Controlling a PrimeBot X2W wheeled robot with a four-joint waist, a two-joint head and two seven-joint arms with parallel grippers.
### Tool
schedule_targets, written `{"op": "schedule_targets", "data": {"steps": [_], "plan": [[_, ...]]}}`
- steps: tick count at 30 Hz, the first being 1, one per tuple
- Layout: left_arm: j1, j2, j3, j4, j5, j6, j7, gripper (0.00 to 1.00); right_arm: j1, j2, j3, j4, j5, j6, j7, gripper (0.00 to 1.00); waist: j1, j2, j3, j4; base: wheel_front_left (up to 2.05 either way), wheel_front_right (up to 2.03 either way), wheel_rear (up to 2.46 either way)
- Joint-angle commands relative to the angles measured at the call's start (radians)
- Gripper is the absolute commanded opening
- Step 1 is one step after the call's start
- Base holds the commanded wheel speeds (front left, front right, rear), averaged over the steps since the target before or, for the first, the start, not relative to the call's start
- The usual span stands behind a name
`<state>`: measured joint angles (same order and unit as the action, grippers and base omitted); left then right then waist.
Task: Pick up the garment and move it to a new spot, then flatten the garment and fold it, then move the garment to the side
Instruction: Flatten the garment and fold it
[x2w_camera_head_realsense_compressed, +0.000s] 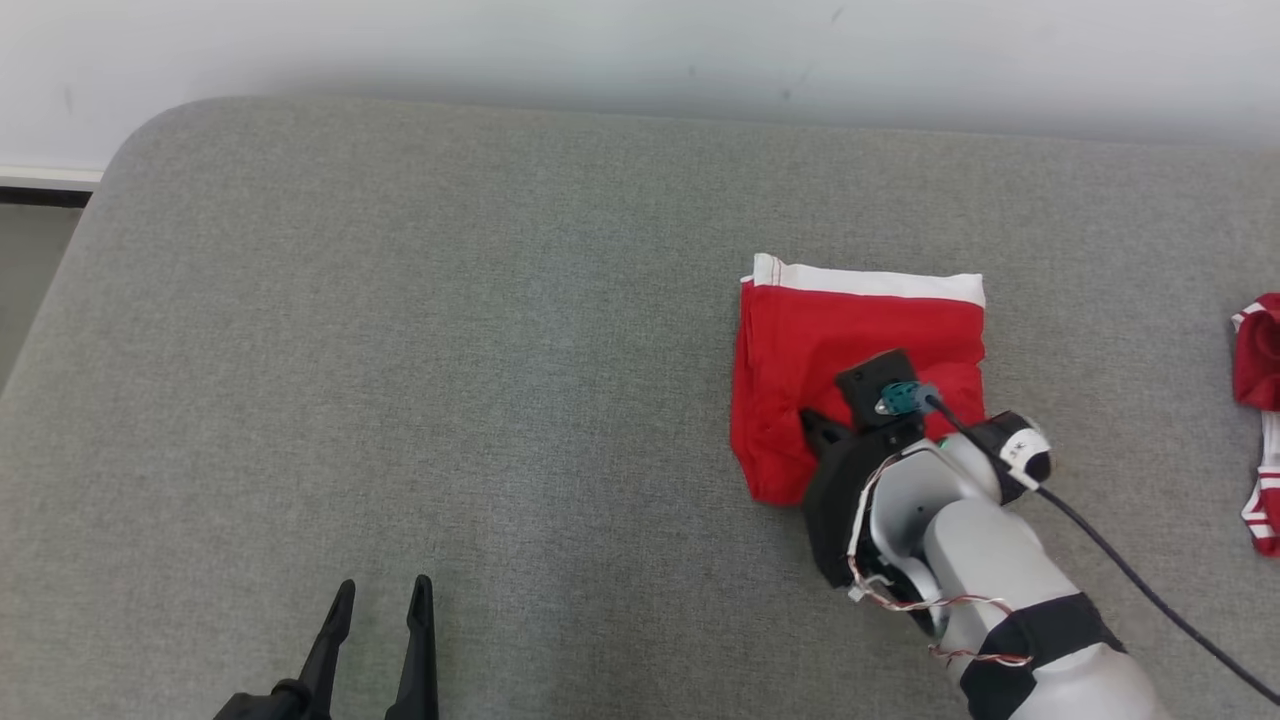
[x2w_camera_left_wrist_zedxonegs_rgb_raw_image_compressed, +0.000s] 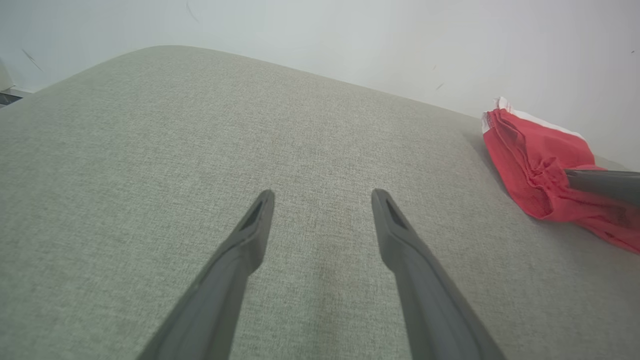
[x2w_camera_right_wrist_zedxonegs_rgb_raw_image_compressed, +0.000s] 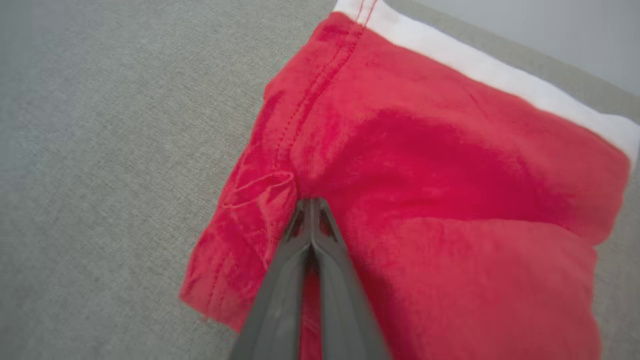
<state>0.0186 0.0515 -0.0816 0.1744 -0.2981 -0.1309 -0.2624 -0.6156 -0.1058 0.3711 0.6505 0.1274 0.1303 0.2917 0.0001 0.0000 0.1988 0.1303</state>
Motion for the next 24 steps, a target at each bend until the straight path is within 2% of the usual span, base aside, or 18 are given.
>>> {"op": "schedule_targets", "data": {"steps": [1,9,14,20,24], "plan": [[-0.007,-0.001,0.006,0.002,-0.002,0.001,-0.003,1.00,0.013,0.009,0.034,-0.003,0.045,0.000,0.006,0.00,-0.0001,0.0000,-0.003,-0.008,0.00,0.00,0.00],[0.021,-0.001,0.015,-0.008,-0.001,0.001,-0.003,1.00,0.100,0.022,0.225,-0.106,0.213,0.000,0.027,0.00,-0.0001,0.0000,-0.024,-0.038,0.00,0.00,0.00],[0.032,-0.001,0.018,-0.015,0.001,0.001,-0.003,1.00,0.136,0.018,0.271,-0.173,0.261,0.000,0.008,0.00,-0.0001,0.0000,-0.035,-0.052,0.00,0.00,0.00],[0.052,-0.001,0.044,-0.025,0.006,0.001,-0.003,1.00,0.199,0.032,0.184,-0.246,0.254,0.000,-0.122,0.00,-0.0001,0.0000,-0.061,-0.084,0.00,0.00,0.00],[0.060,-0.002,0.071,-0.031,0.010,0.001,-0.003,1.00,0.261,0.037,0.083,-0.270,0.165,0.000,-0.240,0.00,-0.0001,0.0000,-0.081,-0.111,0.00,0.00,0.00]]}}
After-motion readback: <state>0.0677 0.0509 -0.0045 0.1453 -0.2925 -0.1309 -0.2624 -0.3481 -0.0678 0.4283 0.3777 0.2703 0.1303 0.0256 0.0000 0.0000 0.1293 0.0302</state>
